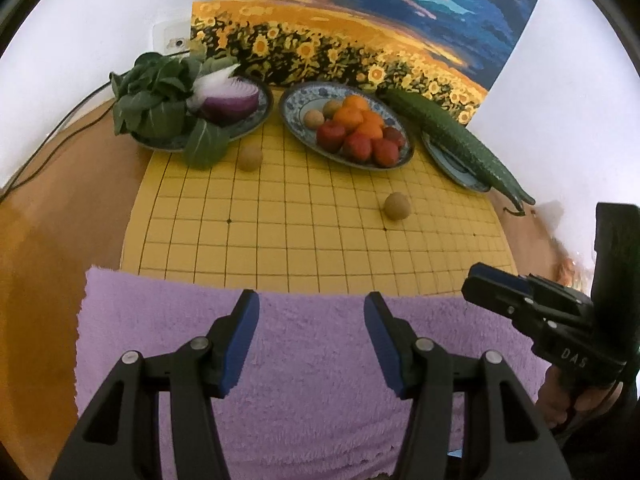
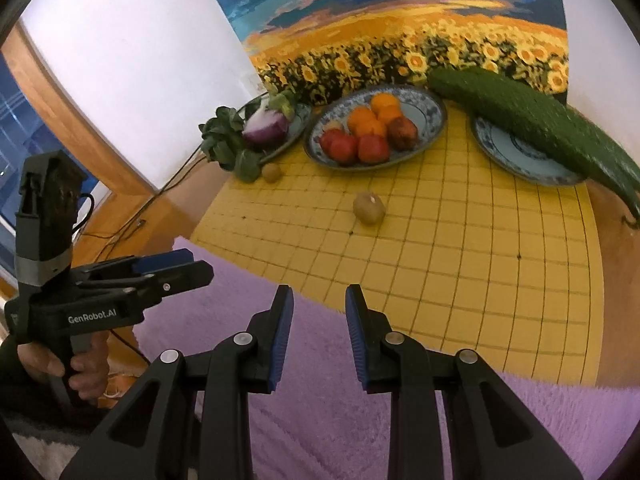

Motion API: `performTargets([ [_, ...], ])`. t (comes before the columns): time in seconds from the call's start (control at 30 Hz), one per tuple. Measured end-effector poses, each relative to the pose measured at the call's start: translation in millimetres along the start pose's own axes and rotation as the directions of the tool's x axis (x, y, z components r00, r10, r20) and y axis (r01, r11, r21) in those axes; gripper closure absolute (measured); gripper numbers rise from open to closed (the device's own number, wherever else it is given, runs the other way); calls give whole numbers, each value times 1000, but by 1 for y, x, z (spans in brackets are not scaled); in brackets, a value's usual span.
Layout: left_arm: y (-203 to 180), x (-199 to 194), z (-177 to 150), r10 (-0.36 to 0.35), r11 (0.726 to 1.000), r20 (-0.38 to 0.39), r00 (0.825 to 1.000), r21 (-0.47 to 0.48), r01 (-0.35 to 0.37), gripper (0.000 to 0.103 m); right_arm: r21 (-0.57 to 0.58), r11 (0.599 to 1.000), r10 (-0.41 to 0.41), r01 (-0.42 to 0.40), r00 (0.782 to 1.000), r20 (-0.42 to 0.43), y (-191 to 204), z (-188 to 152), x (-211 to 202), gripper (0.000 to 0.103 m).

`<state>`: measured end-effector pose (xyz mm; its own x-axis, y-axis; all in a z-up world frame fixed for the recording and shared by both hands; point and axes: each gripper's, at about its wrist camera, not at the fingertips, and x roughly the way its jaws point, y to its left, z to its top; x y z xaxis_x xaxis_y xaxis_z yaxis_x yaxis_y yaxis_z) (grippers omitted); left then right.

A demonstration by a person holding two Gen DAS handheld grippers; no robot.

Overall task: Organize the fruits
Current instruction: 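Move both open tools toward the two brown potatoes on the board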

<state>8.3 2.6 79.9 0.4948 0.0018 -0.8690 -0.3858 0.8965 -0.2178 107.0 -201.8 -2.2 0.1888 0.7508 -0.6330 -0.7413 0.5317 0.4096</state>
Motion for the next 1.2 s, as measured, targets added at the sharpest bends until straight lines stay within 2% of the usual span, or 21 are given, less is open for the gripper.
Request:
performTargets([
  [0.43, 13, 10, 27, -11, 1000, -12, 1000, -21, 11, 45, 27, 1000, 2, -2, 1000, 14, -13, 15, 7, 75],
  [0.8, 18, 19, 56, -7, 1000, -6, 1000, 0, 7, 45, 24, 1000, -6, 6, 1000, 15, -20, 33, 20, 75],
  [0.87, 21, 20, 61, -14, 1000, 1, 1000, -4, 14, 47, 21, 1000, -11, 10, 1000, 9, -21, 36, 24, 75],
  [1.0, 29, 26, 70, -21, 1000, -4, 1000, -19, 20, 58, 25, 999, -25, 25, 1000, -13, -25, 40, 34, 74],
  [1.07, 34, 32, 73, -25, 999, -15, 1000, -31, 25, 59, 33, 999, -30, 31, 999, -25, -28, 42, 40, 74],
  [1.1, 37, 36, 74, -24, 999, -20, 1000, -38, 24, 59, 37, 999, -7, 8, 1000, -12, -29, 42, 43, 73],
  [1.2, 44, 45, 76, -17, 998, -34, 999, -53, 16, 59, 42, 999, -26, 28, 999, -39, -32, 43, 53, 70],
])
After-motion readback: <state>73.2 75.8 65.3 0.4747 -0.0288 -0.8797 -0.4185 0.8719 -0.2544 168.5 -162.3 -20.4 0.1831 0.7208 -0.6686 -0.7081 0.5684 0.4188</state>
